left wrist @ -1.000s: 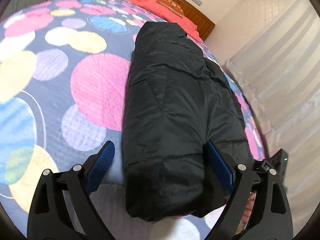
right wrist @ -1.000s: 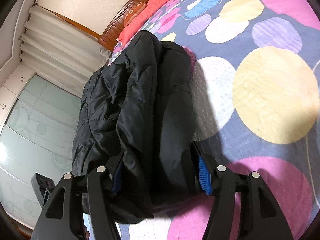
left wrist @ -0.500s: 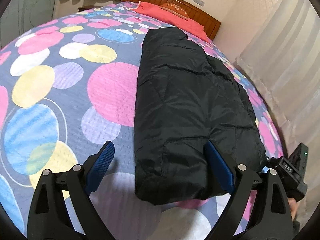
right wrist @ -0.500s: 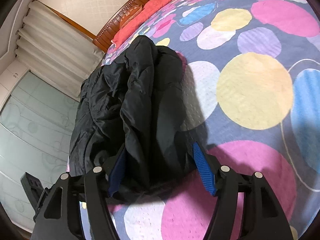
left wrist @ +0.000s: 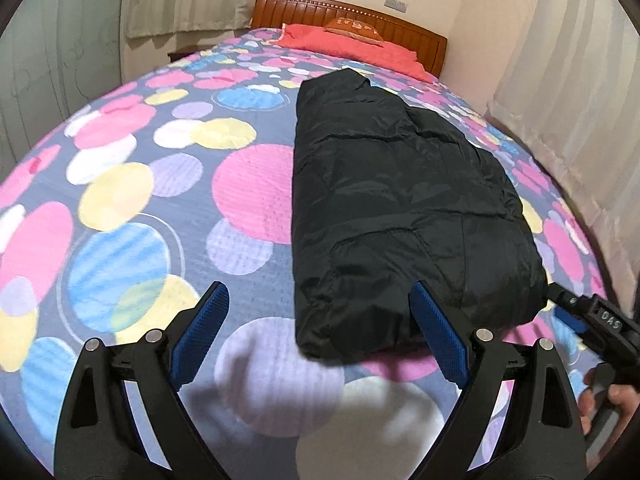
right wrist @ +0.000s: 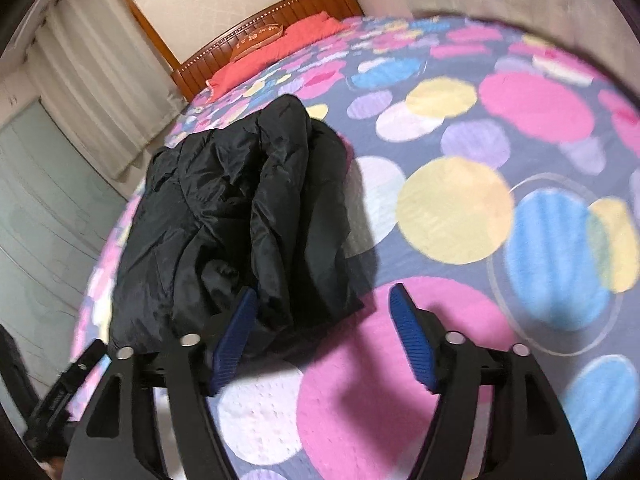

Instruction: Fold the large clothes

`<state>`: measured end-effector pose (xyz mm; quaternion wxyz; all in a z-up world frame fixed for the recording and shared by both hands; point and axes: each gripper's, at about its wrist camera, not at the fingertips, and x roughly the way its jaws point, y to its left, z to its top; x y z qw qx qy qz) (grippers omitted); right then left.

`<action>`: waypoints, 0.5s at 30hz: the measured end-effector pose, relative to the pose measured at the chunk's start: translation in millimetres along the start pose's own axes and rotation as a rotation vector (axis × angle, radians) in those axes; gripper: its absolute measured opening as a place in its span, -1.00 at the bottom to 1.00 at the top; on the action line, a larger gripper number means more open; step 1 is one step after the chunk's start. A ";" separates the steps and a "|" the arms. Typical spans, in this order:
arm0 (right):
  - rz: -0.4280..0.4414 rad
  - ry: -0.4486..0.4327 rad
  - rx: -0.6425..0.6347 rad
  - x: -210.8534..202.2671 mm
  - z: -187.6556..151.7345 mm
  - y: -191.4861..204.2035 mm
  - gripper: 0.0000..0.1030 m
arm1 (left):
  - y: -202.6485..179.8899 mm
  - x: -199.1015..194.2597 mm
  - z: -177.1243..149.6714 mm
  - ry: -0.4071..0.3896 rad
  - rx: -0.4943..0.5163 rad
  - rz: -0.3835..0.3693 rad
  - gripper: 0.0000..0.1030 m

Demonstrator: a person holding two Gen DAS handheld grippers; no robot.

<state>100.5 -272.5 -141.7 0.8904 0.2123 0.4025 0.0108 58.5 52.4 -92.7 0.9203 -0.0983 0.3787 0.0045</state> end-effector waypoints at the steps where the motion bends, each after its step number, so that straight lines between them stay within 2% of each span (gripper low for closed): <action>1: -0.022 -0.011 -0.023 -4.3 -0.8 4.9 0.44 | -1.0 -2.4 -0.4 -0.005 0.005 0.009 0.78; 7: -0.113 -0.077 -0.192 -28.2 -8.9 44.5 0.52 | -5.9 -29.0 -0.9 -0.057 0.016 0.045 0.78; 15: -0.136 -0.126 -0.294 -54.4 -17.4 80.5 0.55 | -10.6 -62.9 0.6 -0.133 0.020 0.075 0.79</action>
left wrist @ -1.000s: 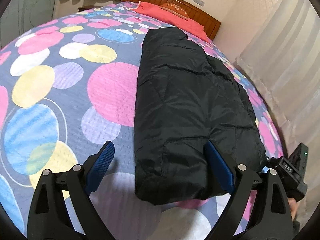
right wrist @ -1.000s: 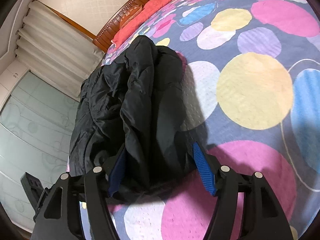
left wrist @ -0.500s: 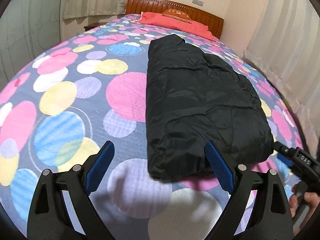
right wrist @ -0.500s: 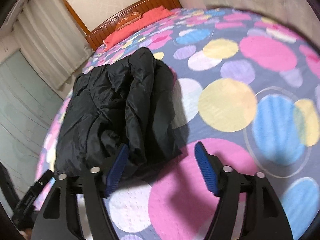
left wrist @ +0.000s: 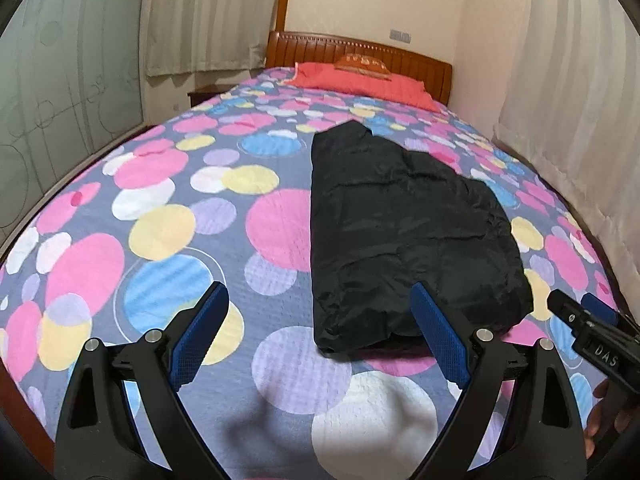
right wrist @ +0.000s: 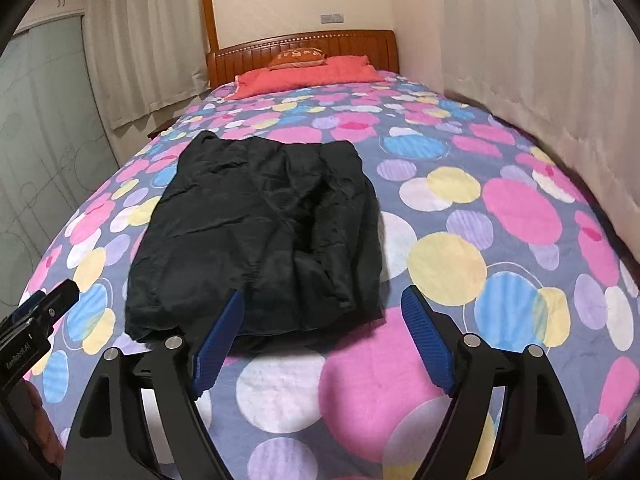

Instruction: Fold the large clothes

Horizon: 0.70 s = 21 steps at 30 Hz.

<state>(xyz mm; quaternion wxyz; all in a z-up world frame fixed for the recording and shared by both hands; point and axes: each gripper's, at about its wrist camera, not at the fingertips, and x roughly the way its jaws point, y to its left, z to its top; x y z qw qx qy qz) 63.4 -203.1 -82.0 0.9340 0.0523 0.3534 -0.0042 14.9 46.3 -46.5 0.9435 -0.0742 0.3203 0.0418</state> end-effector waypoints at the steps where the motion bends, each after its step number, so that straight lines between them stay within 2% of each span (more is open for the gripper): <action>1: -0.001 -0.005 -0.001 -2.9 0.5 2.6 0.55 | -0.4 -3.1 0.5 -0.006 0.000 0.003 0.79; 10: -0.012 -0.043 -0.015 -17.7 2.6 11.5 0.55 | -6.5 -15.6 1.8 -0.024 0.011 0.002 0.79; 21: -0.012 -0.044 -0.016 -17.5 2.0 12.4 0.55 | -7.3 -16.8 2.0 -0.022 0.007 0.000 0.79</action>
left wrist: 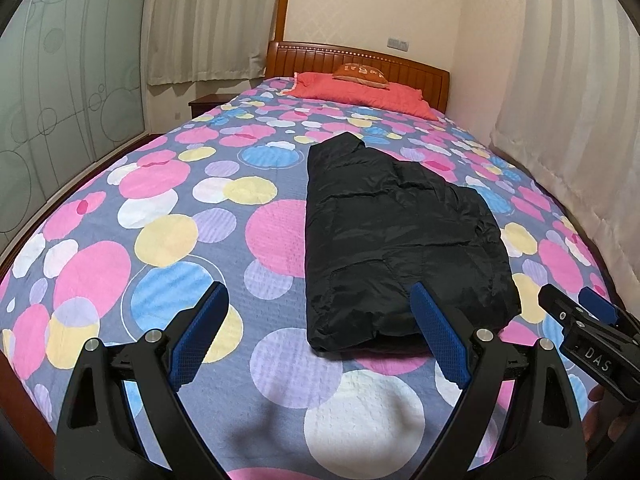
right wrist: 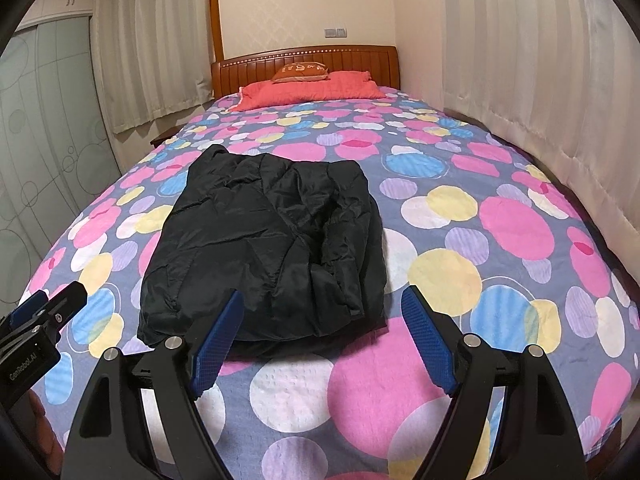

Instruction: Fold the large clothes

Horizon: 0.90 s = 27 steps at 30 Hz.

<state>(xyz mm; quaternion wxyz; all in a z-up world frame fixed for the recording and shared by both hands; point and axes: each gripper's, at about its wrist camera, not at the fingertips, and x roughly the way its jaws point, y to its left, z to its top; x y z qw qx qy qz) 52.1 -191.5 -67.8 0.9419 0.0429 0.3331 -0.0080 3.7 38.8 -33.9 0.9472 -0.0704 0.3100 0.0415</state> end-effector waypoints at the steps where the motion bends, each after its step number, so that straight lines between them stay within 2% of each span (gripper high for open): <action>1: 0.001 0.001 -0.001 0.2 -0.1 0.2 0.55 | -0.4 -0.5 0.0 0.001 0.001 0.000 0.79; 27: 0.005 0.004 -0.003 2.2 0.1 8.2 0.55 | 0.1 2.9 -2.0 0.010 -0.007 0.004 0.79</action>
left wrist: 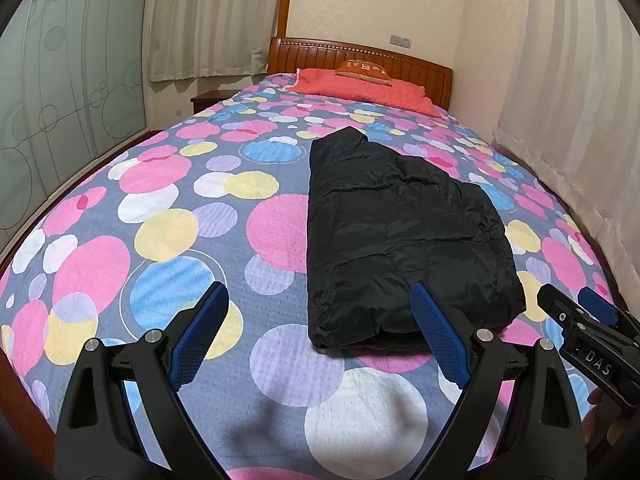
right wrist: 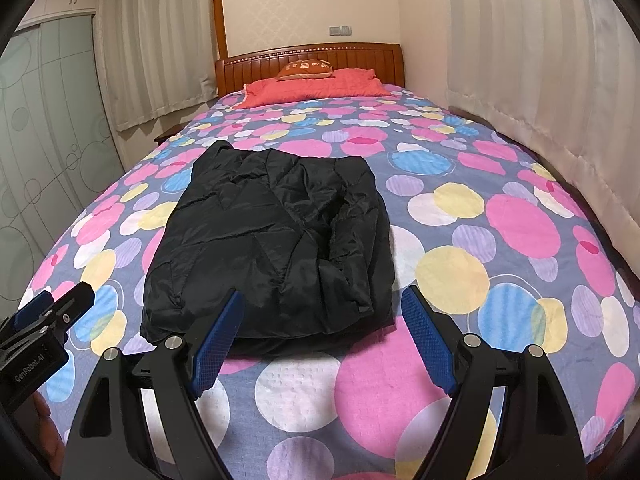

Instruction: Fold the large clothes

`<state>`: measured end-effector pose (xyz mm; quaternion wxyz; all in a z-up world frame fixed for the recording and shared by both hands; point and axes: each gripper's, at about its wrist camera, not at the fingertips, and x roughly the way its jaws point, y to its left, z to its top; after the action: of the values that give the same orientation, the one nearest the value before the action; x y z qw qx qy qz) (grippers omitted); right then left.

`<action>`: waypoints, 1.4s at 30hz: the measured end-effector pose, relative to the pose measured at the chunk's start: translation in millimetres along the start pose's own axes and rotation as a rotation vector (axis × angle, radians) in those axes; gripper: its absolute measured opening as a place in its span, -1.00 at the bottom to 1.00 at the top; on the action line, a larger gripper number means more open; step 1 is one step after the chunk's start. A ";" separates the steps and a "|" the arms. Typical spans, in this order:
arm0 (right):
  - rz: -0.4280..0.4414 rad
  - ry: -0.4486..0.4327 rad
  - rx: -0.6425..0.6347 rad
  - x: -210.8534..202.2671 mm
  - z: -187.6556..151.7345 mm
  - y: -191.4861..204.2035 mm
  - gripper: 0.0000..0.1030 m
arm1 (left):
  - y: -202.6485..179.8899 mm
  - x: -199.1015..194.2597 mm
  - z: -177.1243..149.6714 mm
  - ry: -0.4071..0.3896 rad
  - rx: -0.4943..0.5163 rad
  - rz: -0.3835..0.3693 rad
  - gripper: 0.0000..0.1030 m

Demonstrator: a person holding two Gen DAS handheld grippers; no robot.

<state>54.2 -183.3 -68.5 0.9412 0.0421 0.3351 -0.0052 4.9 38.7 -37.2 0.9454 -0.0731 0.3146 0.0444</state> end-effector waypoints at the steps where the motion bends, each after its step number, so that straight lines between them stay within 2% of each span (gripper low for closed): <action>1: 0.001 0.000 0.000 0.4 0.2 0.5 0.55 | 0.0 -0.1 -0.1 -0.001 0.000 0.001 0.79; 25: 0.003 0.005 -0.001 3.2 -2.7 4.6 0.55 | -0.1 0.1 -0.2 -0.003 0.004 0.005 0.79; 33: 0.003 0.005 -0.001 3.2 -2.7 4.8 0.55 | 1.1 -0.8 -0.9 -0.025 0.037 0.017 0.79; 36: 0.003 0.005 0.000 3.0 -2.6 4.5 0.55 | 2.1 -1.4 -0.6 -0.033 0.041 0.016 0.90; 42: 0.002 0.005 0.000 2.9 -2.7 4.6 0.55 | -0.5 -4.7 -0.2 -0.044 0.048 0.017 0.92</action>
<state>55.0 -178.5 -72.1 0.9404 0.0425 0.3374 -0.0040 1.0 38.0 -34.5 0.9531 -0.0468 0.2954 0.0467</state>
